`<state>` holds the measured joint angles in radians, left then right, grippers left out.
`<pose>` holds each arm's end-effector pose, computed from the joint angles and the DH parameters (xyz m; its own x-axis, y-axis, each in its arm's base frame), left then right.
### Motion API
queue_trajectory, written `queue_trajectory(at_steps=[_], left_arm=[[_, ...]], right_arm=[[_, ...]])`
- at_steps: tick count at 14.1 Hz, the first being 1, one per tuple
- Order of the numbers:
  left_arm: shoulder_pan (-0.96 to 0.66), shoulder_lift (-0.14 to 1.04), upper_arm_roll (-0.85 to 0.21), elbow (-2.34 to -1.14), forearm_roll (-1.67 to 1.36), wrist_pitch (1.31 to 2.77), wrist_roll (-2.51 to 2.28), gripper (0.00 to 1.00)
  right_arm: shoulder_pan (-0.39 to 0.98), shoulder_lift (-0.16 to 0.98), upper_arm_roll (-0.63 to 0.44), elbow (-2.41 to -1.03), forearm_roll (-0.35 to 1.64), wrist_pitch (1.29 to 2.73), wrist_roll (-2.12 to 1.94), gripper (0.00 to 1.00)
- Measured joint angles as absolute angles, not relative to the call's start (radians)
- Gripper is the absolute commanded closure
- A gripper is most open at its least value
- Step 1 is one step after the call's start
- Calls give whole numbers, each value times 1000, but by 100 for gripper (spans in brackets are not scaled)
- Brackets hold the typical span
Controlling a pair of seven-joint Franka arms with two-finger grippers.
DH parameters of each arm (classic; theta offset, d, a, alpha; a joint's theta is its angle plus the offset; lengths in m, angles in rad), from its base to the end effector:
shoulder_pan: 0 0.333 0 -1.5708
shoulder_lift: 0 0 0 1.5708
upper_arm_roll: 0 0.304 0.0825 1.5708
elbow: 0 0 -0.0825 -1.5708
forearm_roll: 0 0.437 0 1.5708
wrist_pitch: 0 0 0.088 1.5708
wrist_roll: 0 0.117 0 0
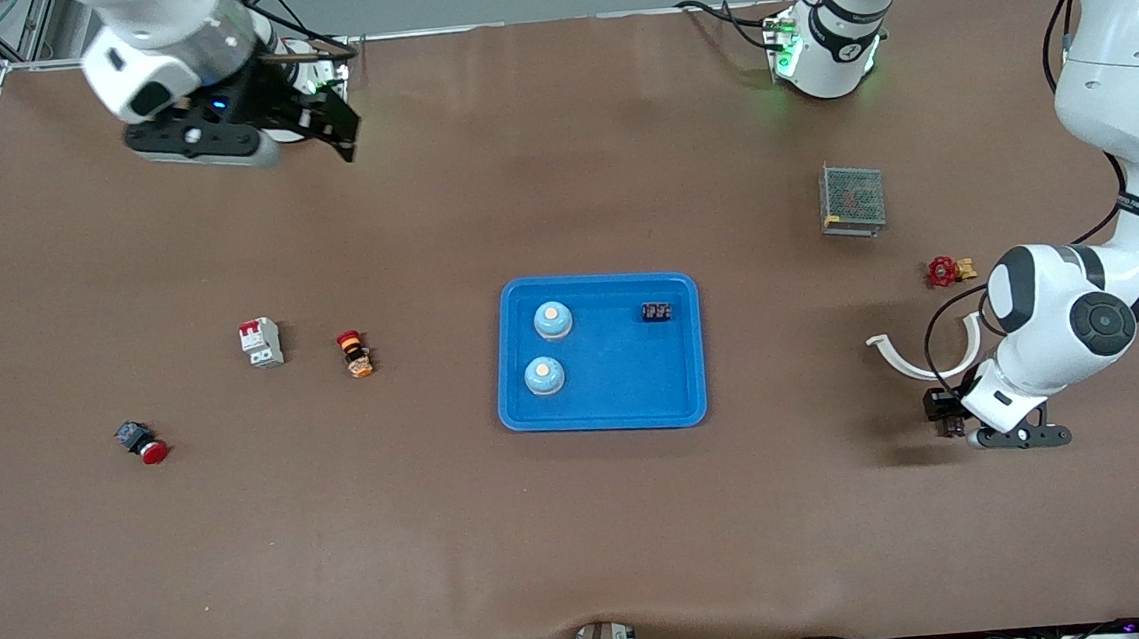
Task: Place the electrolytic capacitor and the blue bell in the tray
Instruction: 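Grasp another capacitor with the left gripper while the right gripper withdraws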
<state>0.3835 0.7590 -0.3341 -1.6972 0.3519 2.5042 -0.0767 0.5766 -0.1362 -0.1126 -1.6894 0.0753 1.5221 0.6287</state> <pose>0.7094 0.0483 0.1237 0.9931 -0.0502 0.1057 -0.0505 -0.9987 0.0001 0.4988 0.2556 0.6159 0.9843 -0.1576 -0.0789 -0.1621 -0.9853 -0.0545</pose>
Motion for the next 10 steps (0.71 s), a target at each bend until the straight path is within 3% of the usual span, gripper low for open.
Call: queue_trajectory(at_steps=[2, 10], left_arm=[[385, 759, -334, -1697, 352, 2504, -77, 100], [402, 744, -334, -1686, 248, 2431, -209, 100]], right_arm=[[509, -159, -114, -1694, 70, 1497, 531, 0], [228, -171, -118, -1701, 15, 1490, 167, 0]])
